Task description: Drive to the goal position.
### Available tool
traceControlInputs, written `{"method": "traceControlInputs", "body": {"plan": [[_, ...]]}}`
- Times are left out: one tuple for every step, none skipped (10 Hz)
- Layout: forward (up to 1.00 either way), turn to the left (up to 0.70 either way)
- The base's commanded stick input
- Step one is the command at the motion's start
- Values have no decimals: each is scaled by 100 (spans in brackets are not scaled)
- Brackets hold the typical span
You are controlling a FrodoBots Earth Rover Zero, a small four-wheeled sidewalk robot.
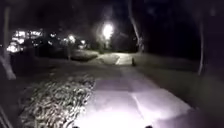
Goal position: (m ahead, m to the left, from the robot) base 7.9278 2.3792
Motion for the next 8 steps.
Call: {"method": "traceControlInputs", "body": {"plan": [[70,0],[70,0],[70,0],[70,0],[70,0],[70,0],[70,0],[70,0]]}}
